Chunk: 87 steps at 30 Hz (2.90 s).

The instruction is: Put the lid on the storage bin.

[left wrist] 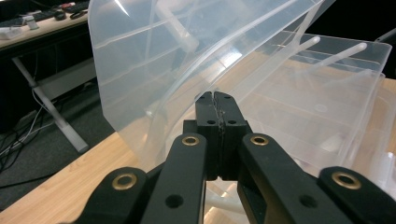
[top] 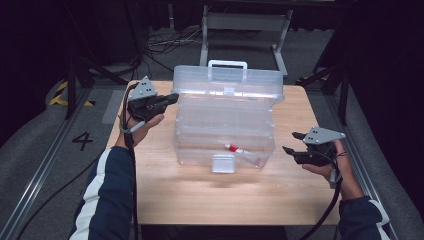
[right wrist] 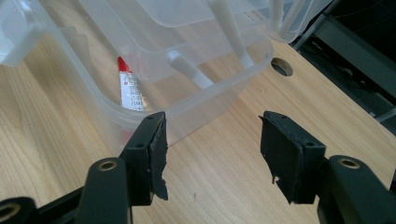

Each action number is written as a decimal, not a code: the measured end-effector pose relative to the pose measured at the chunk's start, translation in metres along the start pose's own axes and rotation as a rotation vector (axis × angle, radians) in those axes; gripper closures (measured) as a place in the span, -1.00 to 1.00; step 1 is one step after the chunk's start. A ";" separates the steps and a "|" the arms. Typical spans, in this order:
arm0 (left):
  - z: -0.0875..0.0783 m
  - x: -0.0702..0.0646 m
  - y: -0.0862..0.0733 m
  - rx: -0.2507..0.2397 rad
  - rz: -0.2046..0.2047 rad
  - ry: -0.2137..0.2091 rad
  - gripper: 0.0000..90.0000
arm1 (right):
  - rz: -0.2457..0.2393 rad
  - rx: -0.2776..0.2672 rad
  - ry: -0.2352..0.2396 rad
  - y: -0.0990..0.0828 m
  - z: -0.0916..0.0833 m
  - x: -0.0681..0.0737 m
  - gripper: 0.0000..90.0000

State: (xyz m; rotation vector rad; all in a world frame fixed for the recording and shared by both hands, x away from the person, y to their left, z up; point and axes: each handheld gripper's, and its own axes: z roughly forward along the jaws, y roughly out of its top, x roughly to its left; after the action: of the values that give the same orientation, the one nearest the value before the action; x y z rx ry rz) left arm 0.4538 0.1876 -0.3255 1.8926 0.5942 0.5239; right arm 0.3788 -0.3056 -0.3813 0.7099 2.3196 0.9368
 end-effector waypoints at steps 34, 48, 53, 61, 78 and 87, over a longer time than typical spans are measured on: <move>-0.009 -0.026 -0.024 0.087 0.073 -0.038 1.00 | 0.046 0.034 0.004 -0.012 0.010 0.005 -0.12; -0.014 -0.039 -0.038 0.140 0.123 -0.056 1.00 | 0.048 0.046 0.013 -0.014 0.014 0.007 -0.12; -0.015 -0.042 -0.041 0.136 0.124 -0.058 1.00 | 0.046 0.047 0.022 -0.015 0.015 0.008 -0.13; -0.016 -0.046 -0.049 0.145 0.126 -0.055 1.00 | 0.022 0.066 0.050 -0.014 0.020 0.012 -0.14; -0.019 -0.052 -0.060 0.179 0.135 -0.046 1.00 | 0.019 0.095 0.089 -0.016 0.028 0.019 -0.16; -0.019 -0.056 -0.065 0.210 0.140 -0.047 1.00 | 0.015 0.098 0.098 -0.016 0.032 0.023 -0.18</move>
State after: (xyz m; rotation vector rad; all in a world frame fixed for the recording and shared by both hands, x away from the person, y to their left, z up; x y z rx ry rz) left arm 0.3875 0.1889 -0.3836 2.1513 0.5036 0.5213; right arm 0.3786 -0.2861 -0.4190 0.7367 2.4632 0.8877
